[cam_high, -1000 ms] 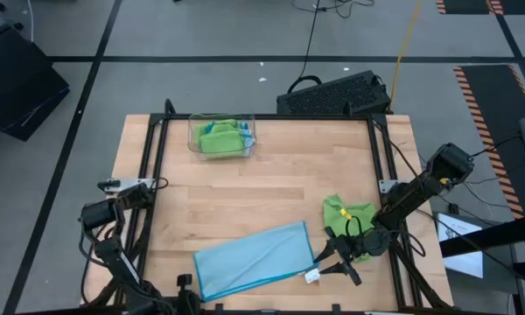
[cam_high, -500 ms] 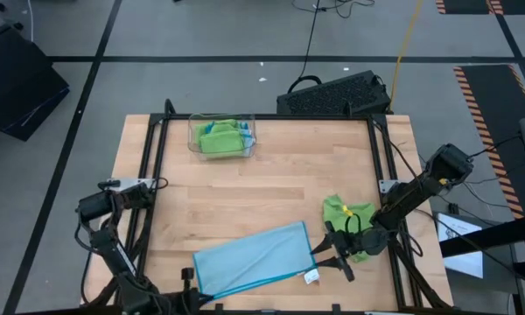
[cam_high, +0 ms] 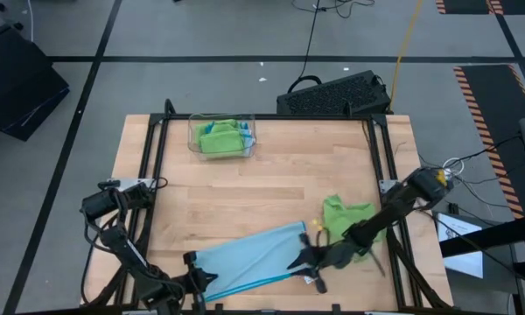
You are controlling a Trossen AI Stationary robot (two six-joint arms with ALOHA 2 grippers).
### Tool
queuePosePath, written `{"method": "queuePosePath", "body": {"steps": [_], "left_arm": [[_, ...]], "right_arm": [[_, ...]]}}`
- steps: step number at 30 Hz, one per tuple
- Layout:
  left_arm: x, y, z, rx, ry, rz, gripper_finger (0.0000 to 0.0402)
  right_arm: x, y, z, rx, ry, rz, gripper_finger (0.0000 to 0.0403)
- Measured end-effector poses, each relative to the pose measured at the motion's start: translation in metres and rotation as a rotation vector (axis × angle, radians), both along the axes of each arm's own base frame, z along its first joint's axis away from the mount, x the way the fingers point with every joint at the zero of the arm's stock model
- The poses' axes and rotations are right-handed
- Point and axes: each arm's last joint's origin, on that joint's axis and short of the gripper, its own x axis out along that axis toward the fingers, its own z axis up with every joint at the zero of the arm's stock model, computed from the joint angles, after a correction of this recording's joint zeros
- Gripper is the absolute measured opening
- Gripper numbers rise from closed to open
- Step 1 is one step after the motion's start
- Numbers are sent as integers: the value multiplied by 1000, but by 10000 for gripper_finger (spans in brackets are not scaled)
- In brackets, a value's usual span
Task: Fold microfiber towels
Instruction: Fold the blue microfiber cloth
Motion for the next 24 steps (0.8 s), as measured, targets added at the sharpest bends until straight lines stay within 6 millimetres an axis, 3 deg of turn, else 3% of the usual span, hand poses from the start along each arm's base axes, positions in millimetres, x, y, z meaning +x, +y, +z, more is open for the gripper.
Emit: {"method": "queuePosePath", "body": {"steps": [4,9,15,24], "left_arm": [[0,0,-1,2,0,-1,14],[-2,2,-1,28,15,-5,18],[-10,16,-5,98,68,66,4],[-30,54,-39,32,123,229,13]], "right_arm": [[33,13,-12,-40,-17,2,44],[56,18,-33,-58,5,-23,25],[62,14,-50,-32,59,-59,14],[61,17,-55,-10,81,3,13]]}}
